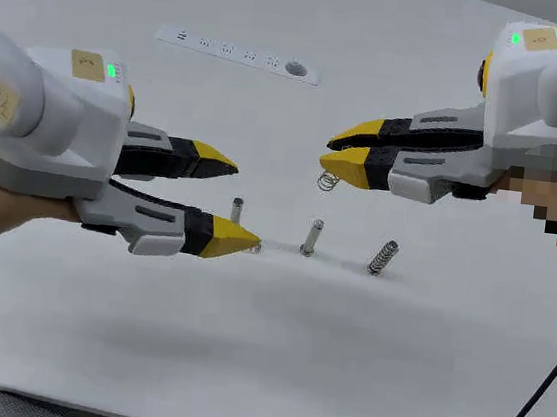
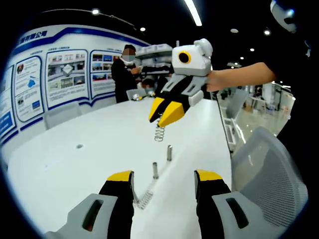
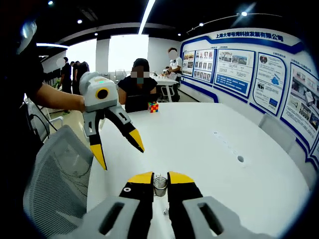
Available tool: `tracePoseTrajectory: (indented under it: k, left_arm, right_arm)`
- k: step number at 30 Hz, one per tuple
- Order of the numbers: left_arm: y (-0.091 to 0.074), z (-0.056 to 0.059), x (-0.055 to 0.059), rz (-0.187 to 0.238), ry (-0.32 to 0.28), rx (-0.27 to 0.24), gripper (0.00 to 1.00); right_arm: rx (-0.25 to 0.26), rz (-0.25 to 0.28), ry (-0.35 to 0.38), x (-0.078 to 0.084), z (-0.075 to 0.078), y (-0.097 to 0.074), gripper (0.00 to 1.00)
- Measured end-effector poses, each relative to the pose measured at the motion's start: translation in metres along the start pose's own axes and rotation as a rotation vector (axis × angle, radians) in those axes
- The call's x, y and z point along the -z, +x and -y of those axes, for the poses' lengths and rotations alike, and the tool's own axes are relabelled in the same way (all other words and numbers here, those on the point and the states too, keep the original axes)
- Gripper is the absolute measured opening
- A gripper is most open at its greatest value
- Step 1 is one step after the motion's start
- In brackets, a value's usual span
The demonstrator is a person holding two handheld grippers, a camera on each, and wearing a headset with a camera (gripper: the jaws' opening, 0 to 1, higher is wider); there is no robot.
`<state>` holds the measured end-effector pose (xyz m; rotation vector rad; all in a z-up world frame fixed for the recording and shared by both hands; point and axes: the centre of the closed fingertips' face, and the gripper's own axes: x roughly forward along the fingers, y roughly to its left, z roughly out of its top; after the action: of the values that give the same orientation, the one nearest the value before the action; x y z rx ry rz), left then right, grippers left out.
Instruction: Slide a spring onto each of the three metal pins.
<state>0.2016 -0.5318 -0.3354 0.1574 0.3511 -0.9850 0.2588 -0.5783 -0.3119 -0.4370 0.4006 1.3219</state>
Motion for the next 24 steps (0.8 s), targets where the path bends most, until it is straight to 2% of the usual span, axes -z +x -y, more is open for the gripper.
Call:
tracePoseTrajectory:
  k: [5,13,21,23,24]
  left_arm:
    - [-0.009,-0.01,0.005,-0.011,-0.01,-0.029,0.56]
    - [-0.014,-0.022,0.023,-0.053,-0.048,-0.076,0.7]
    - [-0.017,-0.027,0.026,-0.056,-0.066,-0.096,0.73]
    - [-0.018,-0.027,0.029,-0.052,-0.115,-0.098,0.77]
    - [-0.019,-0.028,0.03,-0.051,-0.114,-0.102,0.79]
  right_arm:
    - [0.024,-0.032,0.043,0.02,0.013,0.009,0.11]
    - [0.019,-0.079,0.069,0.046,0.016,0.022,0.11]
    - [0.022,-0.106,0.097,0.061,0.021,0.032,0.11]
    - [0.022,-0.109,0.099,0.063,0.021,0.033,0.11]
    - [0.022,-0.11,0.101,0.063,0.021,0.034,0.11]
